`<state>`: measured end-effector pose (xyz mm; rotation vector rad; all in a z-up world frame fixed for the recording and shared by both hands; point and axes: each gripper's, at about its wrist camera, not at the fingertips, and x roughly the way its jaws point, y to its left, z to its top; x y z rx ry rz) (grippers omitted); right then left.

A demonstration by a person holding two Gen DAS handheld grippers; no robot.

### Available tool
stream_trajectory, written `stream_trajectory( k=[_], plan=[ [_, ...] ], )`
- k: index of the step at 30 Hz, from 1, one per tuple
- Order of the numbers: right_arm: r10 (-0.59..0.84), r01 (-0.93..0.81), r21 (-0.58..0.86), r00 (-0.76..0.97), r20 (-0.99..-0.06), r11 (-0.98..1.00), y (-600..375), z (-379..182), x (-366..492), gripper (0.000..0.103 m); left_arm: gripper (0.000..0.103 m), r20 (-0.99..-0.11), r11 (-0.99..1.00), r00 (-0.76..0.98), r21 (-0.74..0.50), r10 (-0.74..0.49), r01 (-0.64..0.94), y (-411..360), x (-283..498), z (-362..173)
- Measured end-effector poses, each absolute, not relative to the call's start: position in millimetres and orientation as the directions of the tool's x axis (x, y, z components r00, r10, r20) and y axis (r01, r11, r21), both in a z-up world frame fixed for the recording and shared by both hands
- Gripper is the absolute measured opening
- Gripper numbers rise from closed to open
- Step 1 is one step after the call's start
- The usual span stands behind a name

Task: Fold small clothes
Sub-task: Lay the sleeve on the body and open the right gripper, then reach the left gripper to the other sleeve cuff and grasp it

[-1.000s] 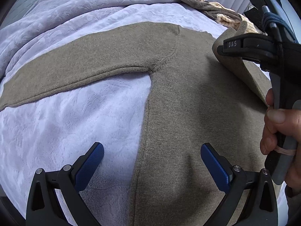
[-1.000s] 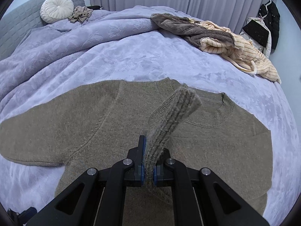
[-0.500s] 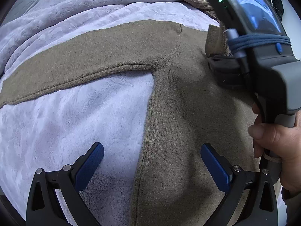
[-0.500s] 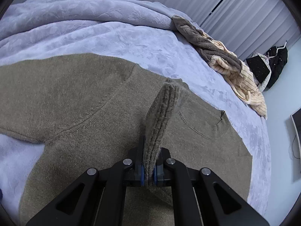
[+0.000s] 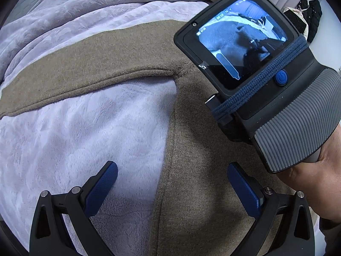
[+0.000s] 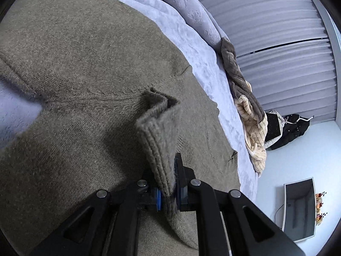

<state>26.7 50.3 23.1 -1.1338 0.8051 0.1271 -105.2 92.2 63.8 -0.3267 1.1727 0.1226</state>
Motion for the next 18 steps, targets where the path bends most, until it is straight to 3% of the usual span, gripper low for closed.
stream_trajectory(
  k=[2, 4, 5, 8, 10, 13, 16, 18],
  plan=[
    [-0.284, -0.469, -0.760, 0.731, -0.620, 0.450, 52, 30, 25, 0.042, 0.103, -0.919, 0.947, 0.387, -0.187, -0.075, -0.261, 92, -105, 64],
    [-0.279, -0.460, -0.754, 0.733, -0.621, 0.469, 51, 37, 26, 0.062, 0.103, -0.919, 0.947, 0.386, -0.187, -0.076, -0.260, 92, -106, 64],
    [-0.263, -0.466, -0.728, 0.719, -0.643, 0.503, 48, 43, 27, 0.066, 0.103, -0.919, 0.947, 0.386, -0.188, -0.077, -0.260, 92, -106, 64],
    [-0.160, -0.483, -0.560, 0.644, -0.748, 0.673, 27, 68, 32, 0.069, 0.103, -0.919, 0.947, 0.386, -0.189, -0.077, -0.260, 93, -107, 64],
    [0.014, -0.499, -0.317, 0.552, -0.834, 0.806, 1, 88, 39, 0.071, 0.103, -0.920, 0.948, 0.384, -0.185, -0.075, -0.259, 93, -108, 65],
    [0.233, -0.438, 0.018, 0.441, -0.867, 0.899, -47, 106, 57, 0.075, 0.103, -0.923, 0.951, 0.378, -0.174, -0.067, -0.257, 92, -105, 65],
    [0.261, -0.291, 0.137, 0.446, -0.856, 0.947, -89, 107, 75, 0.075, 0.103, -0.923, 0.950, 0.378, -0.177, -0.069, -0.257, 89, -103, 66],
    [0.215, -0.212, 0.133, 0.431, -0.877, 0.968, -102, 97, 82, 0.075, 0.103, -0.924, 0.951, 0.376, -0.175, -0.069, -0.255, 85, -101, 66]
  ],
)
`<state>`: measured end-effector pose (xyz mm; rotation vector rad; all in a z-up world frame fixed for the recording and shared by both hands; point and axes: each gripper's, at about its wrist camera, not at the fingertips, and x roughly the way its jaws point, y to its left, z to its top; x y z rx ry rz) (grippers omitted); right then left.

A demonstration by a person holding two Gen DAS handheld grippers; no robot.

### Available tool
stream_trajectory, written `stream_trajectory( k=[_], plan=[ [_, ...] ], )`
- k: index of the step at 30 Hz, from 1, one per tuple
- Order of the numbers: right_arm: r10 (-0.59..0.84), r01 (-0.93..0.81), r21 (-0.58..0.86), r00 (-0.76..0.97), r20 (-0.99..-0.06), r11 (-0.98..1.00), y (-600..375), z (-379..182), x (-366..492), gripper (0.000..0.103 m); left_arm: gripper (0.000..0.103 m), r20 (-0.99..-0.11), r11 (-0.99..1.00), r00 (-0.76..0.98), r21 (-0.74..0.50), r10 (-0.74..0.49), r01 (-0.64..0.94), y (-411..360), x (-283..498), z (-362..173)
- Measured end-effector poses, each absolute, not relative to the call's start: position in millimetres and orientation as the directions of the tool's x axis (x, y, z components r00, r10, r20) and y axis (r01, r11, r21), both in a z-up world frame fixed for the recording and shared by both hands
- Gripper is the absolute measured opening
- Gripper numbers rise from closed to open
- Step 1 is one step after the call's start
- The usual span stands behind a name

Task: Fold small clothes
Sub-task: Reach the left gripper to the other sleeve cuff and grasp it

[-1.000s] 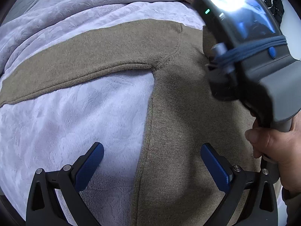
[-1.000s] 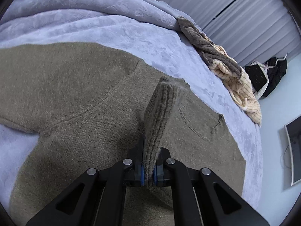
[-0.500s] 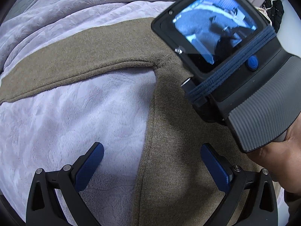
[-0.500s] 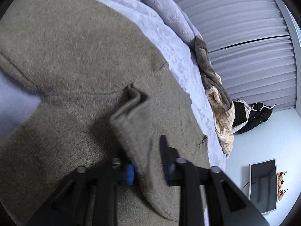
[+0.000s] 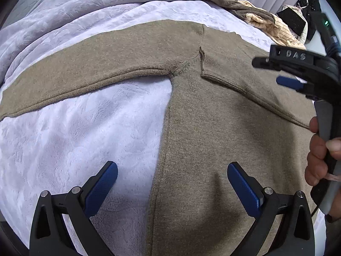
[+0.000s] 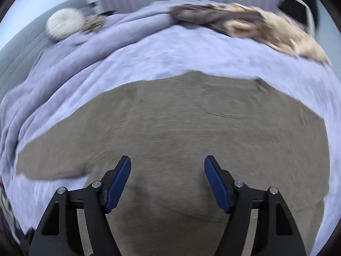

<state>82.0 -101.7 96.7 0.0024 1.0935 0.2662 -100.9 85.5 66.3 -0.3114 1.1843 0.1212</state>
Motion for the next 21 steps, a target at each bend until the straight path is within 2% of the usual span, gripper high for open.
stream_trajectory(
  k=[3, 7, 9, 11, 16, 21],
  plan=[
    [0.125, -0.187, 0.057, 0.377, -0.918, 0.981, -99, 73, 86, 0.075, 0.103, -0.925, 0.954, 0.374, -0.168, -0.065, -0.250, 79, -97, 67],
    [0.025, -0.335, -0.130, 0.423, -0.906, 0.933, -55, 64, 66, 0.076, 0.103, -0.927, 0.952, 0.369, -0.167, -0.064, -0.256, 79, -93, 68],
    [0.096, -0.397, -0.100, 0.445, -0.890, 0.912, -45, 77, 55, 0.076, 0.103, -0.923, 0.943, 0.377, -0.192, -0.080, -0.271, 88, -94, 69],
    [0.224, -0.431, 0.014, 0.440, -0.870, 0.902, -48, 93, 43, 0.076, 0.103, -0.913, 0.922, 0.398, -0.225, -0.087, -0.315, 108, -98, 72],
    [0.209, -0.453, -0.039, 0.484, -0.850, 0.890, -54, 104, 14, 0.076, 0.103, -0.883, 0.825, 0.465, -0.305, -0.058, -0.476, 186, -115, 77],
    [0.204, -0.519, -0.085, 0.474, -0.857, 0.850, -51, 92, -25, 0.076, 0.103, -0.851, 0.712, 0.519, -0.312, 0.086, -0.630, 275, -138, 77]
  ],
)
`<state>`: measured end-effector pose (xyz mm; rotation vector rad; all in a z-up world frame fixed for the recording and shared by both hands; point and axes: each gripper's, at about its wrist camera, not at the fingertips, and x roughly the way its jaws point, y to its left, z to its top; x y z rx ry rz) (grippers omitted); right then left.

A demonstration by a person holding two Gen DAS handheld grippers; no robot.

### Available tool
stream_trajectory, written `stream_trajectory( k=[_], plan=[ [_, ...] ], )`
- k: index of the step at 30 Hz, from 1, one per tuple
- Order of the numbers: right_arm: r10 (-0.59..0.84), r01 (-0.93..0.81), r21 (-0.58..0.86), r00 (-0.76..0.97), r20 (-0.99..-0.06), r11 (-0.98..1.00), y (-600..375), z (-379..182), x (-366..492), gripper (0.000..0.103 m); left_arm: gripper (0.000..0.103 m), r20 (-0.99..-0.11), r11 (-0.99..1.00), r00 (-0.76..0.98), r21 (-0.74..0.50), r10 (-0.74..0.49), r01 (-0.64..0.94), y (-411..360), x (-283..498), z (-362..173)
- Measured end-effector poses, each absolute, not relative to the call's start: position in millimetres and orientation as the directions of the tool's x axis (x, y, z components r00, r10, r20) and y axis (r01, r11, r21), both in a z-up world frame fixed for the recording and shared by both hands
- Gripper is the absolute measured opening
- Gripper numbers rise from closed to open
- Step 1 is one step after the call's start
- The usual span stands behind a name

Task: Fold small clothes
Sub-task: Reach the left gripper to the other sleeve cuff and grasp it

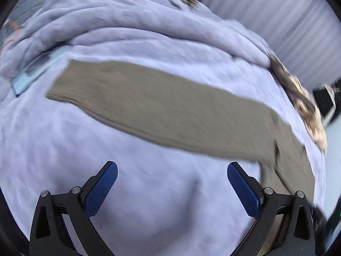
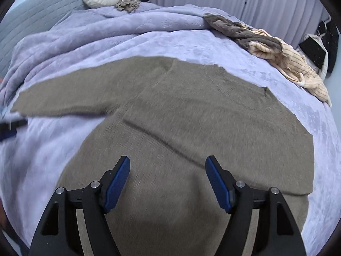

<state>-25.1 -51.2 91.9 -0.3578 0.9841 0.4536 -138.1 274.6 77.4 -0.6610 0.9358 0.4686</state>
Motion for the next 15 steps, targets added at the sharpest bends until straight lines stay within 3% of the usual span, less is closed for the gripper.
stream_trajectory(
  k=[3, 7, 15],
  plan=[
    [0.206, -0.546, -0.079, 0.441, -0.873, 0.834, -42, 80, -39, 0.076, 0.103, -0.851, 0.638, 0.516, -0.344, 0.099, -0.689, 322, -138, 59],
    [0.209, -0.578, -0.088, 0.427, -0.880, 0.811, -25, 74, -51, 0.076, 0.103, -0.829, 0.535, 0.559, -0.459, 0.029, -0.709, 365, -127, 28],
    [0.182, -0.595, -0.125, 0.430, -0.884, 0.794, -12, 67, -55, 0.077, 0.103, -0.743, 0.418, 0.667, -0.593, 0.045, -0.688, 403, -110, 18]
  ],
)
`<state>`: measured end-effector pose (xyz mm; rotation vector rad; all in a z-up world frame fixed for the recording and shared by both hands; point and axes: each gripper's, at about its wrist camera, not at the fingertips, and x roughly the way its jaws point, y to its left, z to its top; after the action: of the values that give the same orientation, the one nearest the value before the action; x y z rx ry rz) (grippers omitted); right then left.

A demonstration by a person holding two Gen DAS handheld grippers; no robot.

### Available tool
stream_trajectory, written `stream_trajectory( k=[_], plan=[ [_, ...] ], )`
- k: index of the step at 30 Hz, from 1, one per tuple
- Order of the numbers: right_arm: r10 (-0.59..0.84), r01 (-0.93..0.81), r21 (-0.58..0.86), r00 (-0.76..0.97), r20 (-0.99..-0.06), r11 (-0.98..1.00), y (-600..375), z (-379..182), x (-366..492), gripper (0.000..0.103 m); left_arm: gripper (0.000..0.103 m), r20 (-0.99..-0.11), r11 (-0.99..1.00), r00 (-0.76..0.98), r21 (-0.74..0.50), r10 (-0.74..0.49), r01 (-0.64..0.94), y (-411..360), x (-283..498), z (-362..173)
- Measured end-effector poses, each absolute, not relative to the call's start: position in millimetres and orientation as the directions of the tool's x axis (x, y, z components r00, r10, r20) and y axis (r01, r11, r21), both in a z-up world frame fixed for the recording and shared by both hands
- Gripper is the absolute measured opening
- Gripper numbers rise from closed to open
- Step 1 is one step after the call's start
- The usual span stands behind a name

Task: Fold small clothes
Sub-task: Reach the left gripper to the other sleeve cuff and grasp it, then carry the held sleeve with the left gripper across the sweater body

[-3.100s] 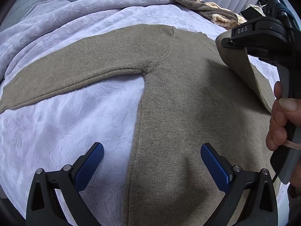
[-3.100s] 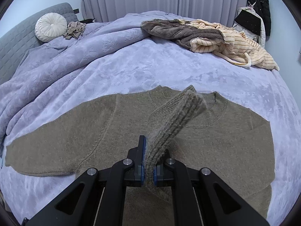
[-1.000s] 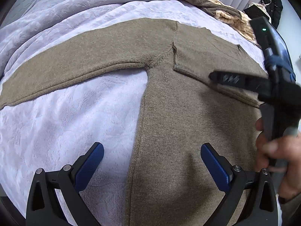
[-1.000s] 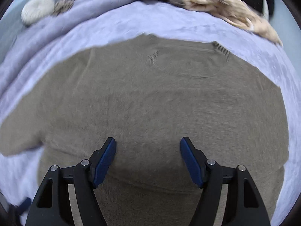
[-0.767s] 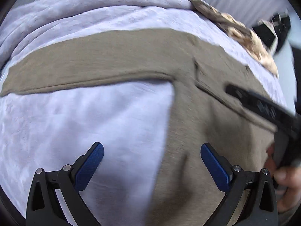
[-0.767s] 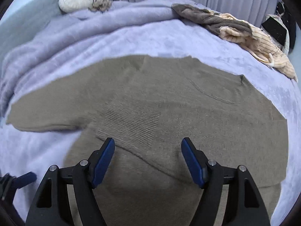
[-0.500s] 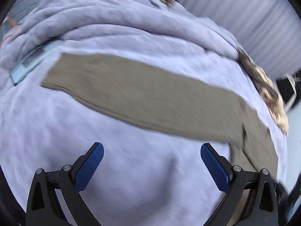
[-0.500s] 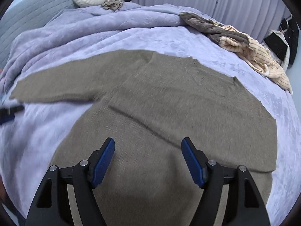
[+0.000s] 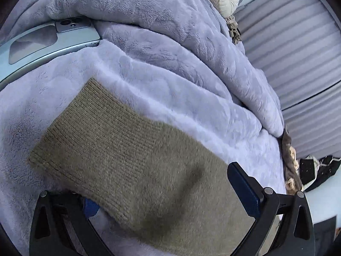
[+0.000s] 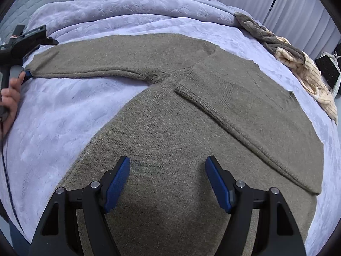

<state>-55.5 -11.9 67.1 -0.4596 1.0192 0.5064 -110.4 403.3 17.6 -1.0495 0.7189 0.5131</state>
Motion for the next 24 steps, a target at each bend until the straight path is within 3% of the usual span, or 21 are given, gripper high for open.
stream_trajectory(
  k=[7, 14, 16, 17, 18, 19, 21, 24],
  plan=[
    [0.192, -0.574, -0.104, 0.431, -0.882, 0.812, -18, 55, -52, 0.082, 0.103, -0.767, 0.515, 0.637, -0.517, 0.075, -0.684, 389, -98, 18],
    [0.192, -0.571, -0.114, 0.447, -0.874, 0.813, -19, 51, -53, 0.085, 0.103, -0.714, 0.442, 0.697, -0.606, 0.066, -0.662, 402, -122, 22],
    [0.197, -0.570, -0.111, 0.451, -0.871, 0.814, -20, 50, -53, 0.086, 0.093, -0.710, 0.393, 0.700, -0.624, 0.078, -0.676, 405, -127, 21],
    [0.197, -0.569, -0.113, 0.455, -0.868, 0.815, -20, 50, -54, 0.086, 0.068, -0.723, 0.375, 0.685, -0.612, 0.091, -0.696, 406, -128, 21],
    [0.196, -0.567, -0.117, 0.460, -0.866, 0.815, -20, 49, -54, 0.087, 0.027, -0.743, 0.363, 0.662, -0.592, 0.098, -0.719, 407, -129, 19],
    [0.196, -0.566, -0.118, 0.463, -0.864, 0.816, -20, 49, -55, 0.087, 0.011, -0.750, 0.357, 0.657, -0.595, 0.076, -0.720, 410, -128, 15],
    [0.196, -0.564, -0.120, 0.468, -0.862, 0.817, -20, 48, -55, 0.088, 0.007, -0.713, 0.319, 0.702, -0.665, -0.002, -0.675, 417, -132, 3],
    [0.200, -0.564, -0.119, 0.470, -0.860, 0.817, -21, 48, -55, 0.088, 0.007, -0.697, 0.285, 0.717, -0.688, -0.007, -0.667, 419, -136, 4]
  ],
)
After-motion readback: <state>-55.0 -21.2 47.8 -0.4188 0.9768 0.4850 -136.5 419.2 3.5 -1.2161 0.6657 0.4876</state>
